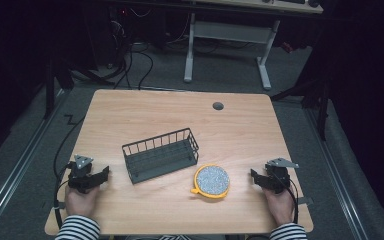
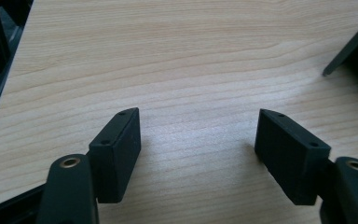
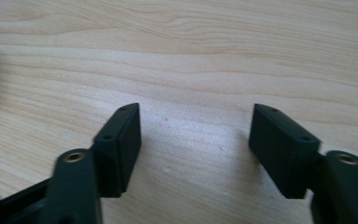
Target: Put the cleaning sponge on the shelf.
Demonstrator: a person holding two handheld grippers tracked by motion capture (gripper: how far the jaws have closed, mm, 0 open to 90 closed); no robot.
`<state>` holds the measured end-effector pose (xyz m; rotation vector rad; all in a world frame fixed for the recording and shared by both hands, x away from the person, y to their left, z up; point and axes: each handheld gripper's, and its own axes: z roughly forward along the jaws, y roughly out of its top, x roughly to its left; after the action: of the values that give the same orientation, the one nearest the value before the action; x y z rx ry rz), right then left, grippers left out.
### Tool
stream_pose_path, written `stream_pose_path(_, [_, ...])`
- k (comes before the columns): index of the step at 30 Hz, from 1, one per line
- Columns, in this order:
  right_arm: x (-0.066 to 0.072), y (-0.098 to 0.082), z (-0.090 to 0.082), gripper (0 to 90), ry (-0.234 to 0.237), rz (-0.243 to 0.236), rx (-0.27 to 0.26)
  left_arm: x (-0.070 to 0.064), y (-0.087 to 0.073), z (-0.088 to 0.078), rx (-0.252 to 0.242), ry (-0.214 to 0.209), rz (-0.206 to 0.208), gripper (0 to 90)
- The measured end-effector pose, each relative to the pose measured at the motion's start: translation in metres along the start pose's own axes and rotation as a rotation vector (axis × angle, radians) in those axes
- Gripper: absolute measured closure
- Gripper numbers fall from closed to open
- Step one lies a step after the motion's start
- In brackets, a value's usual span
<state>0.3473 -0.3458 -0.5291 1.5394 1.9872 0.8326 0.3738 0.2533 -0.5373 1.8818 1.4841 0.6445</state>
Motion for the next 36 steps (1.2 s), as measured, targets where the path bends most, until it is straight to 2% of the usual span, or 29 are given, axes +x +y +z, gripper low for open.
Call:
stream_pose_path(1, [0.000,0.000,0.000,37.0,0.000,0.000,0.000,0.000,0.000,0.000,0.000,0.000,0.000,31.0])
stream_pose_path(2, [0.000,0.005,-0.002,41.0,0.009,0.011,0.040,0.000,0.000,0.000,0.000,0.000,-0.001,31.0])
stream_pose_path(3, [0.000,0.005,-0.002,41.0,0.009,0.011,0.040,0.000,0.000,0.000,0.000,0.000,-0.001,30.8])
stream_pose_path(5, [0.000,0.007,-0.003,44.2,0.044,0.026,0.050,0.000,0.000,0.000,0.000,-0.003,-0.001,30.4])
stream_pose_path(8, [0.005,0.011,-0.003,45.4,0.062,0.000,0.079,0.000,0.000,0.000,0.000,-0.003,-0.001,30.2])
stream_pose_path(10, [0.013,0.016,-0.006,46.3,0.094,-0.029,0.086,0.000,0.000,0.000,0.000,-0.005,-0.001,29.8])
stream_pose_path(12, [0.015,0.017,-0.007,46.6,0.103,-0.030,0.088,0.000,0.000,0.000,0.001,-0.005,-0.001,29.8])
stream_pose_path(14, [0.022,0.022,-0.011,47.5,0.149,-0.034,0.080,0.000,0.000,0.000,0.001,-0.005,0.000,29.8])
stream_pose_path(15, [0.022,0.022,-0.011,47.5,0.149,-0.034,0.080,0.000,0.000,0.000,0.001,-0.005,0.000,29.9])
stream_pose_path(16, [0.030,0.026,-0.012,47.5,0.174,-0.052,0.086,0.000,0.000,0.000,0.000,-0.002,0.000,30.0])
stream_pose_path(17, [0.030,0.026,-0.012,47.5,0.174,-0.052,0.086,0.000,0.000,0.000,0.000,-0.002,0.000,30.1])
stream_pose_path(18, [0.038,0.030,-0.014,47.4,0.173,-0.098,0.098,0.000,0.000,0.000,0.001,-0.003,0.000,30.1])
stream_pose_path(20, [0.042,0.032,-0.014,47.1,0.177,-0.114,0.100,0.000,0.000,0.000,0.000,-0.002,0.000,30.1])
stream_pose_path(22, [0.052,0.039,-0.013,46.5,0.206,-0.144,0.113,0.000,0.000,0.000,0.001,-0.003,0.000,30.1])
stream_pose_path(25, [0.056,0.043,-0.013,46.3,0.224,-0.153,0.110,0.000,0.000,0.000,0.000,-0.002,-0.001,30.1])
stream_pose_path(26, [0.061,0.047,-0.013,46.0,0.259,-0.135,0.112,0.000,0.000,0.000,0.001,-0.003,0.000,30.1])
stream_pose_path(29, [0.067,0.051,-0.013,45.7,0.281,-0.146,0.116,0.000,0.000,0.000,0.001,-0.003,0.000,30.0])
stream_pose_path(30, [0.075,0.055,-0.012,45.3,0.304,-0.158,0.129,0.000,0.000,0.000,0.000,-0.002,0.000,30.0])
stream_pose_path(33, [0.080,0.058,-0.009,45.0,0.322,-0.165,0.140,0.000,0.000,0.000,0.001,-0.003,0.002,29.6])
stream_pose_path(34, [0.086,0.061,-0.006,44.3,0.344,-0.163,0.154,0.000,0.000,0.000,0.002,-0.005,0.003,29.2])
stream_pose_path(36, [0.091,0.062,-0.003,44.1,0.348,-0.171,0.163,0.000,0.000,0.000,0.003,-0.006,0.004,28.9])
